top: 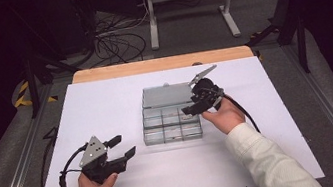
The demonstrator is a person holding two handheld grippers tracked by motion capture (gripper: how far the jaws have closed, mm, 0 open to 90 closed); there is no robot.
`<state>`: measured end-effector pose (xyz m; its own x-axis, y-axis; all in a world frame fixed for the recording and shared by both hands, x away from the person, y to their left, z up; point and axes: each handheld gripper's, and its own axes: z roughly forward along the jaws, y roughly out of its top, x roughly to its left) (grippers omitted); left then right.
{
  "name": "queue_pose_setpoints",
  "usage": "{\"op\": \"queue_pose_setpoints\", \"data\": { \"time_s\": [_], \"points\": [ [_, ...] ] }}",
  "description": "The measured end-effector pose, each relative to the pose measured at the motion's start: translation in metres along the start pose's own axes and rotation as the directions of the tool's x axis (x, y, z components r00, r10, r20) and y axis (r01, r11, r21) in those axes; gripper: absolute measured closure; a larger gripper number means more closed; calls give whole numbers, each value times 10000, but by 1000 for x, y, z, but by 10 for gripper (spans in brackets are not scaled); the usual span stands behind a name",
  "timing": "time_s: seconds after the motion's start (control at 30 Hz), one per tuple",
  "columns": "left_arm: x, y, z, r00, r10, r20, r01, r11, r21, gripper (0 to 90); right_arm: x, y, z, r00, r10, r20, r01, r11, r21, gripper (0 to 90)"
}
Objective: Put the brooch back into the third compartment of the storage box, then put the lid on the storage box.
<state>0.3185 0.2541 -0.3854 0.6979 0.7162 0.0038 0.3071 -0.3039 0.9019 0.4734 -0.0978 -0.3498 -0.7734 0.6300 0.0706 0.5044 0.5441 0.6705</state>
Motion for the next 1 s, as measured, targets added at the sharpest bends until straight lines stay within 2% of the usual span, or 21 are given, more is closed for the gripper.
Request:
{"op": "queue_pose_setpoints", "data": {
  "time_s": [0.17,0.37,0.6,0.83,1.0],
  "points": [
    [2,4,2,10000,-57,-13,57,10000,5,303,-2,-5,-13,9999,112,-111,-119,9979,-638,189],
    [5,9,2,9999,-165,39,165,9998,111,268,-6,-8,-17,9996,173,-212,-189,9969,-761,73],
    [7,16,2,9998,-198,-10,198,9994,268,213,-6,-8,-22,9998,10,-181,-32,9926,-1213,6],
    [12,29,5,9999,-77,-122,84,9985,547,188,-11,-9,-23,9998,51,-198,-77,9906,-1364,0],
    [17,39,9,9998,-6,-189,16,9987,503,183,-14,-9,-24,10000,58,-64,-68,9870,-1608,0]
  ]
}}
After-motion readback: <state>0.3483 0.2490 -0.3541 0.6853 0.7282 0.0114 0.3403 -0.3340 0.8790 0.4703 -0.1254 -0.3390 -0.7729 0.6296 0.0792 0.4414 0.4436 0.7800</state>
